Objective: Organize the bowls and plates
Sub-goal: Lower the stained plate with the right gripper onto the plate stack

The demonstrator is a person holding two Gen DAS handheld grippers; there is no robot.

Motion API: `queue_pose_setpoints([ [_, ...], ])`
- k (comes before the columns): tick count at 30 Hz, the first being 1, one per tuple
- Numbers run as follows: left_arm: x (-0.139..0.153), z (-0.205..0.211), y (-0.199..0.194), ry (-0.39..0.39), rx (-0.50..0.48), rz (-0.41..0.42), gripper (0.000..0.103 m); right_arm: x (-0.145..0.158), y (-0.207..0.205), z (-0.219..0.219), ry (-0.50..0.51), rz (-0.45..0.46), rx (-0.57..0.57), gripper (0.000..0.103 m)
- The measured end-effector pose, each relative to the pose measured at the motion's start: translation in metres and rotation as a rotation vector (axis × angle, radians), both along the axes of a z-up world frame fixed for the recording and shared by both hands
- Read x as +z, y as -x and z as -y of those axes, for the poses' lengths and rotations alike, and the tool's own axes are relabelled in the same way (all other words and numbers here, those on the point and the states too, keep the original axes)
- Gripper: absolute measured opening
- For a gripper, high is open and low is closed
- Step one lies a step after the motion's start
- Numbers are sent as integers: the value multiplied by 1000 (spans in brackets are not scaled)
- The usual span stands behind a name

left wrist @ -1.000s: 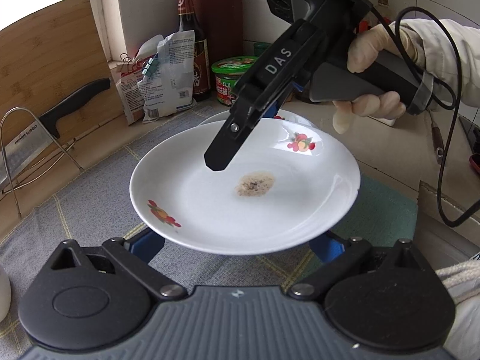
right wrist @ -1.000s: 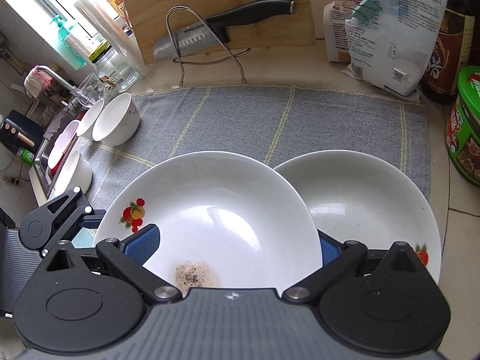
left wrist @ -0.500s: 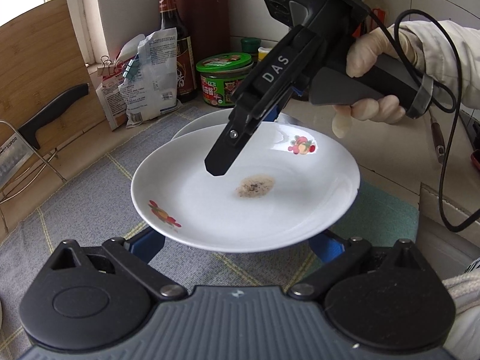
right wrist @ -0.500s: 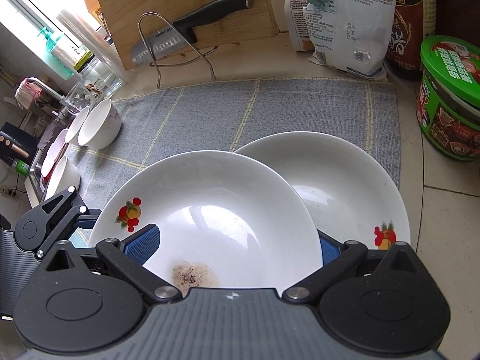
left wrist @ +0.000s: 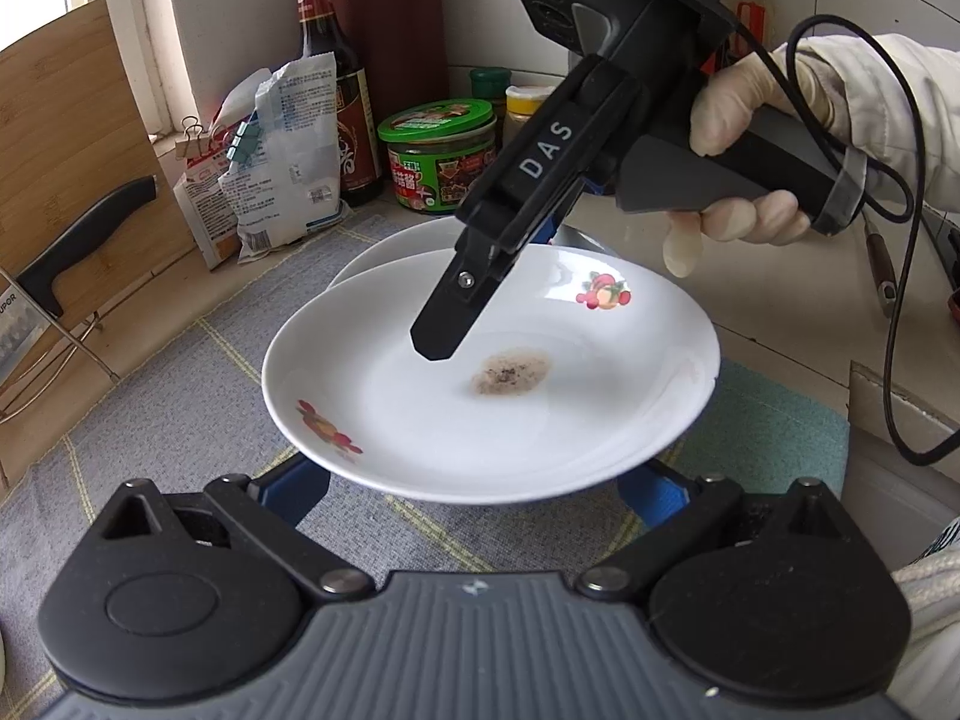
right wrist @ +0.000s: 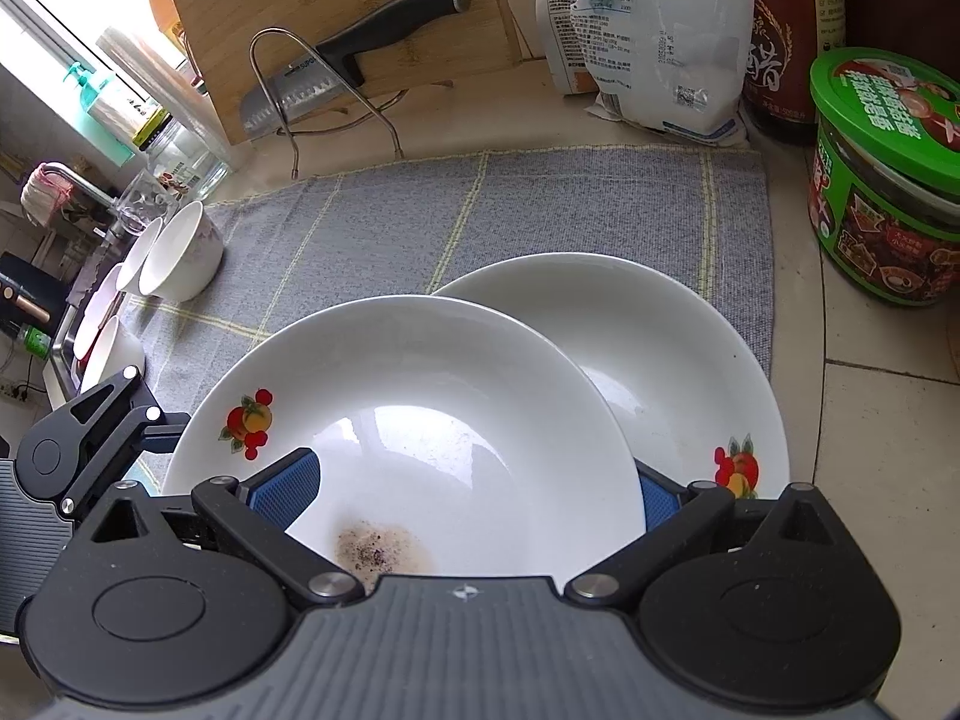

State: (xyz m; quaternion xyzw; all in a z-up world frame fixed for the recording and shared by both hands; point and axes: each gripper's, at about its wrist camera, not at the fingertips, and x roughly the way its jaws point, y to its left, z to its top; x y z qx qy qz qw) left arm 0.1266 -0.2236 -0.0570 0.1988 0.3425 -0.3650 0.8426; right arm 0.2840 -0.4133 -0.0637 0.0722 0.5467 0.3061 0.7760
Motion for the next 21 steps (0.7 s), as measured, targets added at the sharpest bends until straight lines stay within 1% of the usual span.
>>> queue_pose_setpoints([
  [11,-6,5,-9,-23,-23,-1,101,1,-1,6,29,13,-17,103],
  [21,-11,10,-16,-29,-46,-3,101,3,0,10,59,18,-39,103],
])
